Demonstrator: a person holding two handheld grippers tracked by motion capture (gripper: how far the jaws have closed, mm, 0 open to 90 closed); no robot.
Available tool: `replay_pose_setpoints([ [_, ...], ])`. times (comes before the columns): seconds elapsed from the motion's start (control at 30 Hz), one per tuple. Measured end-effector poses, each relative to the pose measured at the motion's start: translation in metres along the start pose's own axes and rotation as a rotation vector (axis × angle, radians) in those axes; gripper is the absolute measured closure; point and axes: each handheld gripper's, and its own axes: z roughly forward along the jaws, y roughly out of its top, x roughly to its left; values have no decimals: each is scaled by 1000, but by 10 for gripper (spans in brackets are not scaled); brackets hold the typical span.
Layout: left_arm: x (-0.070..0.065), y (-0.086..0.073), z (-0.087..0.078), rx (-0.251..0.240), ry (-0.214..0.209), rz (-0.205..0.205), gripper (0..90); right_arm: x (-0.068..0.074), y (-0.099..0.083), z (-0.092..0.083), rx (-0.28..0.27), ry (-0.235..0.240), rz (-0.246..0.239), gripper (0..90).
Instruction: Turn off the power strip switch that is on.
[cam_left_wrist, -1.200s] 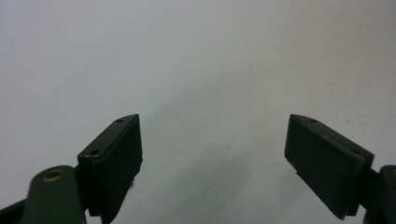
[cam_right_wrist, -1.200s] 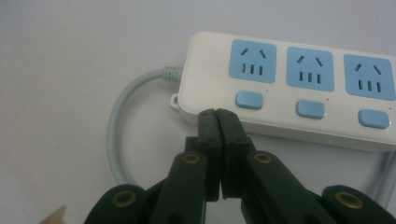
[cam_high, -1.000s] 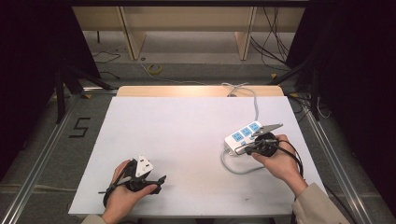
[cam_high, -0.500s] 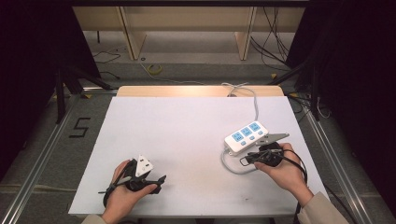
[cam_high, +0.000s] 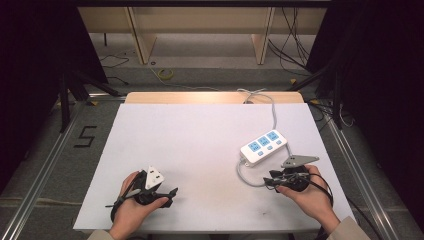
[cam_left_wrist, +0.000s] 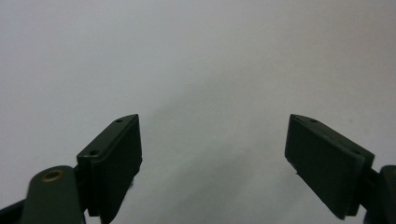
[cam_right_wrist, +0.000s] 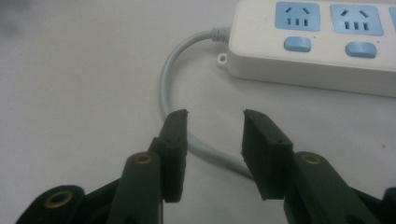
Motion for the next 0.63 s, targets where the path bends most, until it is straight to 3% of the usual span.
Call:
replay_pose_setpoints([
  [0.37,0,0,0,-4,-1,1,186,8,-20,-3,-94,-7,-19,534],
  [0.63,-1,0,1,4,-7,1,185,9,-22,-1,-109,-4,-35,516],
])
